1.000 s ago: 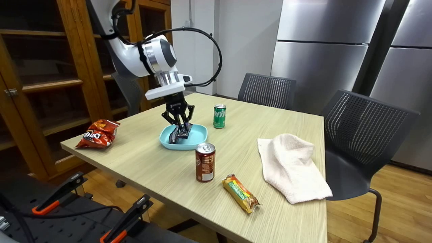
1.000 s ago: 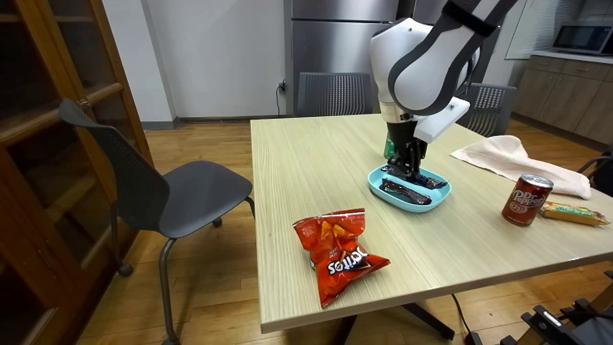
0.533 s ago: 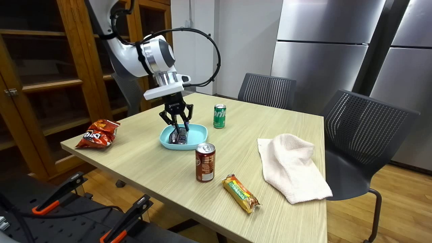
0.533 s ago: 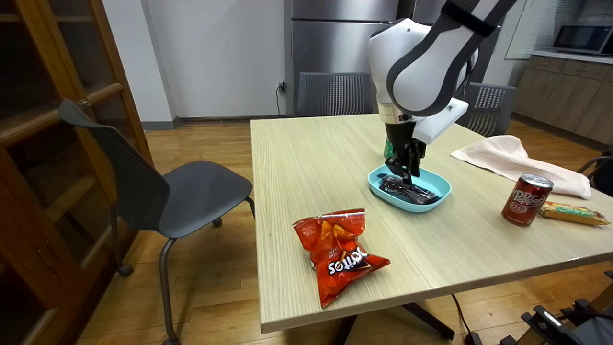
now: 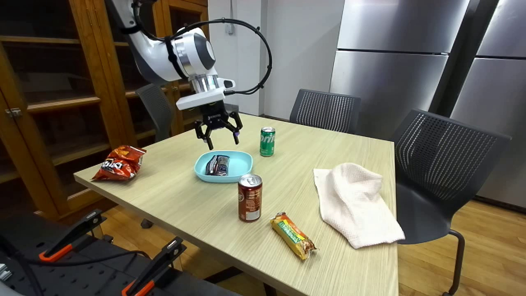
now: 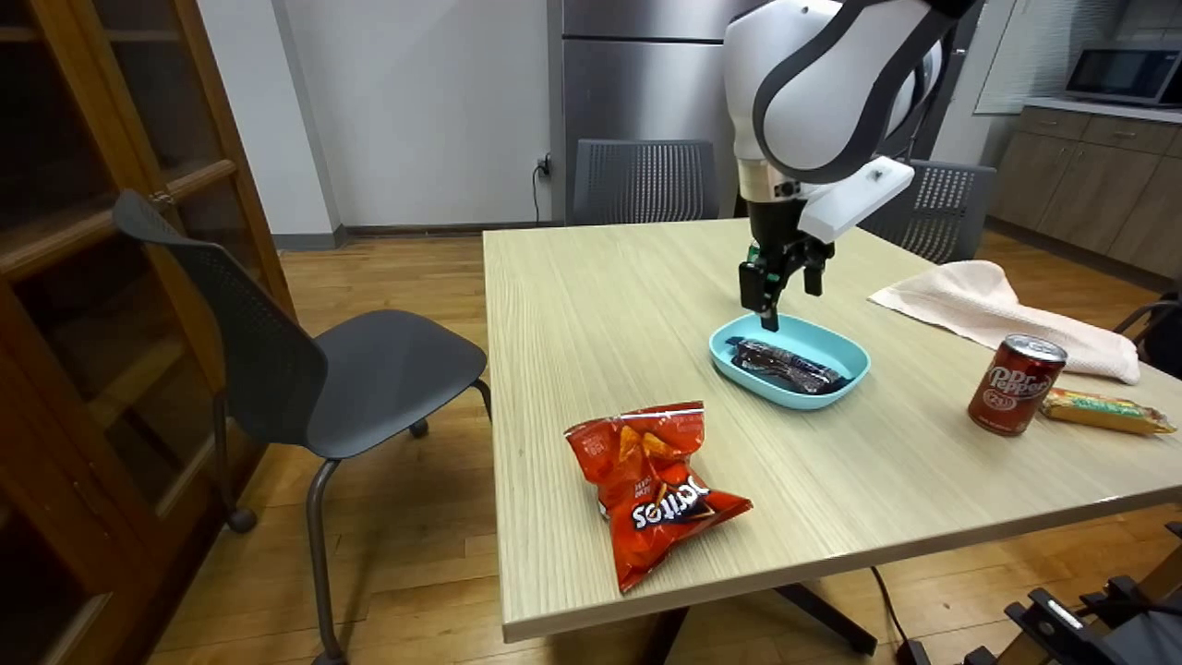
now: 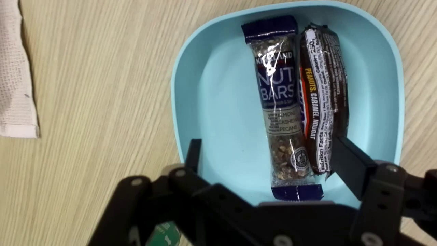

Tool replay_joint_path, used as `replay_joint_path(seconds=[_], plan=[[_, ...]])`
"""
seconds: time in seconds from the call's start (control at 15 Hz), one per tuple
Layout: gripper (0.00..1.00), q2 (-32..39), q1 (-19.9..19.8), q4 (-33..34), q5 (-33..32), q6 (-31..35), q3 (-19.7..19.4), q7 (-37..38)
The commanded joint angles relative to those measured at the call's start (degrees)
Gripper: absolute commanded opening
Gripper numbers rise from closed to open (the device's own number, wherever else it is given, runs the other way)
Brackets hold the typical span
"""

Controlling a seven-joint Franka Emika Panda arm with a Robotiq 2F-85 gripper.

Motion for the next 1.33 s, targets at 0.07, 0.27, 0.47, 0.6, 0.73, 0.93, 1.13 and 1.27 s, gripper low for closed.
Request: replay_joint_path(seconds=[0.07, 0.27, 0.47, 0.6, 0.73, 0.93, 1.13, 1.27], plan=[[1.0, -6.3, -2.79, -3.89, 3.06, -1.03, 1.21, -2.03], [1.0, -9.02, -4.67, -5.83, 5.44, -0.77, 1.3, -3.36], [1.0, -12.01, -6.38, -8.67, 6.91, 0.92, 0.84, -3.53], [1.0, -12.57, -7.39, -8.29, 9.05, -1.12, 0.86, -2.61], [1.0, -10.27, -6.87, -6.62, 7.46, -0.18, 0.49, -1.7], [1.0, -10.67, -7.27, -6.98, 7.82, -0.18, 0.46, -1.71], [1.0, -10.67, -7.26, -7.08, 7.86, -0.17, 0.49, -1.71], [1.0, -12.31, -7.62, -9.07, 7.82, 1.2, 0.35, -2.14]])
